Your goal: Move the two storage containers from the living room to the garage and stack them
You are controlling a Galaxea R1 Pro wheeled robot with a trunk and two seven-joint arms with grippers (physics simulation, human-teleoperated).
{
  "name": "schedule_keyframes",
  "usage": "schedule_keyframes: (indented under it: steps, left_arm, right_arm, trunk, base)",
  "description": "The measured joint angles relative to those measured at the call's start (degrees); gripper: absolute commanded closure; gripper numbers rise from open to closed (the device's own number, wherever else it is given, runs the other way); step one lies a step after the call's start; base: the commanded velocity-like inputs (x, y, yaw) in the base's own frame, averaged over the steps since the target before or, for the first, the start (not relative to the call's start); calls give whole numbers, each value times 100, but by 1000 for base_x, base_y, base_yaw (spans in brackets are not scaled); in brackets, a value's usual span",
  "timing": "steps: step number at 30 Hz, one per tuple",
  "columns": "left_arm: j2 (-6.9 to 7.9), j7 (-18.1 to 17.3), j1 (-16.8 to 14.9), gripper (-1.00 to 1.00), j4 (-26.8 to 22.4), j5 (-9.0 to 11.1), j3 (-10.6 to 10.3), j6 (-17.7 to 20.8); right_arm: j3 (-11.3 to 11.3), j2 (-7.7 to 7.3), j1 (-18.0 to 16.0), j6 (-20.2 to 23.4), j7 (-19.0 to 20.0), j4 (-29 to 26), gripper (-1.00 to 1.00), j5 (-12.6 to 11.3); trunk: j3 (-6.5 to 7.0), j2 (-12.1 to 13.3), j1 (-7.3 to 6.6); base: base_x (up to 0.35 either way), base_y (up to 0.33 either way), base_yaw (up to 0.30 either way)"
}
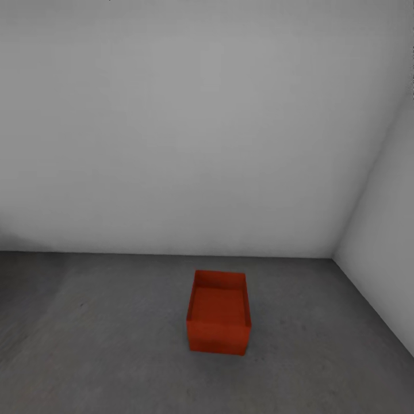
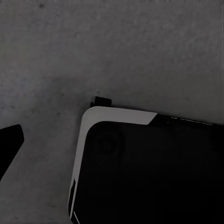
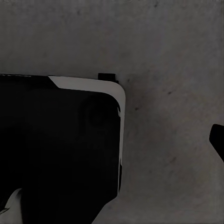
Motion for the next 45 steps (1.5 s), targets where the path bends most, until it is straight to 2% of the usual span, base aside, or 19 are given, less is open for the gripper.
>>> schedule_keyframes:
  steps: [11, 14, 18, 45]
  left_arm:
    - [-3, -13, 0, -100, 2, 1, 0, 62]
    - [-13, -67, 0, -100, 3, 3, 0, 404]
    - [-17, -79, -1, -100, 7, 0, 0, 519]
    - [-18, -84, -2, -100, 11, 0, 0, 552]
  right_arm:
    - [0, 0, 4, 7, 0, 0, -100, -2]
    - [0, -1, 4, 7, 0, 0, -100, -2]
    - [0, 0, 4, 7, 0, 0, -100, -2]
    - [0, 0, 2, 6, 0, 0, -100, -2]
  trunk:
    - [100, 0, 0]
    - [127, 0, 0]
    - [164, 0, 0]
    - [404, -3, 0]
  base:
    - [0, 0, 0]
    - [0, 0, 0]
    - [0, 0, 0]
    - [0, 0, 0]
